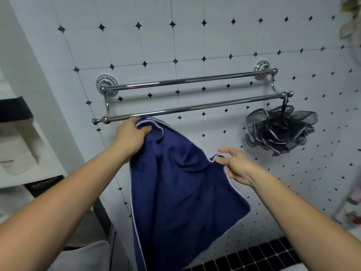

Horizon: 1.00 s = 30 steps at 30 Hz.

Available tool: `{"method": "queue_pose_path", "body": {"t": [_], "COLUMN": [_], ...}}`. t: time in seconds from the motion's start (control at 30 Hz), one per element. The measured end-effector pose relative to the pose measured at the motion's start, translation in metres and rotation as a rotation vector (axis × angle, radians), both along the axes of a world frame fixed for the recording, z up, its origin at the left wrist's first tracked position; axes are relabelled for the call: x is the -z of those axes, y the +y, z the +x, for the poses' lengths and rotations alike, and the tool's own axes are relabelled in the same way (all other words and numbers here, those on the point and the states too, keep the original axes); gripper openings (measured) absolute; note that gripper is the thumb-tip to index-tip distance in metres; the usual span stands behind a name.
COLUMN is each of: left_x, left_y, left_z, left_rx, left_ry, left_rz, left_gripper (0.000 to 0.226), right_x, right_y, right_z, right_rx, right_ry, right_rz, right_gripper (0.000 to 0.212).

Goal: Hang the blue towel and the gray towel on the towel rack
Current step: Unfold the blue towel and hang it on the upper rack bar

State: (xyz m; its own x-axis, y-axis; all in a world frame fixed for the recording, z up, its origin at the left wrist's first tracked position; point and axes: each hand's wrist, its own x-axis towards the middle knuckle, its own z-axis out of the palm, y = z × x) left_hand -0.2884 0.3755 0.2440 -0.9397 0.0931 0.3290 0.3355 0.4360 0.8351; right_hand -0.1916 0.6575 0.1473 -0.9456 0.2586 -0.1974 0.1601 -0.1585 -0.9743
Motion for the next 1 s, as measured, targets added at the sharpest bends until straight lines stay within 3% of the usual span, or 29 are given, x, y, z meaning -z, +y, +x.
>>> {"method": "queue_pose_path", "body": {"t": [0.1, 0.23, 0.3, 0.43, 0.57, 0.67, 0.77, 0.87, 0.97, 1.0], "left_x": [0.027, 0.063, 0.074, 0.076, 0.079, 0.081, 0.081, 0.086, 0.089, 0.089], "left_y": [0.003, 0.009, 0.018, 0.044, 0.055, 0.055, 0.055, 0.058, 0.062, 0.063], "left_z": [0.001, 0.014, 0.024, 0.055, 0.079, 0.085, 0.090, 0.095, 0.097, 0.097], "left_rx": [-0.136, -0.120, -0.070, 0.134, 0.269, 0.320, 0.426, 0.435, 0.458, 0.458], "left_ry": [-0.070, -0.455, -0.526, -0.582, -0.540, -0.410, -0.264, -0.220, -0.313, -0.314], "left_rz": [-0.015, 0.463, 0.562, 0.681, 0.756, 0.718, 0.647, 0.605, 0.680, 0.673], "left_gripper": [0.025, 0.024, 0.021, 0.014, 0.027, 0.026, 0.051, 0.038, 0.017, 0.025], "right_x": [-0.025, -0.045, -0.050, -0.051, -0.042, -0.034, -0.034, -0.038, -0.038, -0.036], "right_y": [-0.017, -0.042, -0.055, -0.082, -0.091, -0.088, -0.082, -0.077, -0.076, -0.077], "right_z": [0.000, 0.005, 0.006, 0.005, 0.004, 0.006, 0.008, 0.007, 0.005, 0.004], "right_rx": [-0.105, -0.223, -0.237, -0.040, 0.225, 0.288, 0.435, 0.502, 0.509, 0.521], "right_ry": [0.145, 0.290, 0.370, 0.473, 0.598, 0.706, 0.736, 0.718, 0.686, 0.677], "right_rz": [-0.176, -0.205, -0.099, 0.268, 0.827, 1.015, 1.024, 0.956, 0.911, 0.916], "right_gripper": [0.025, 0.041, 0.053, 0.047, 0.046, 0.051, 0.051, 0.052, 0.051, 0.050]}}
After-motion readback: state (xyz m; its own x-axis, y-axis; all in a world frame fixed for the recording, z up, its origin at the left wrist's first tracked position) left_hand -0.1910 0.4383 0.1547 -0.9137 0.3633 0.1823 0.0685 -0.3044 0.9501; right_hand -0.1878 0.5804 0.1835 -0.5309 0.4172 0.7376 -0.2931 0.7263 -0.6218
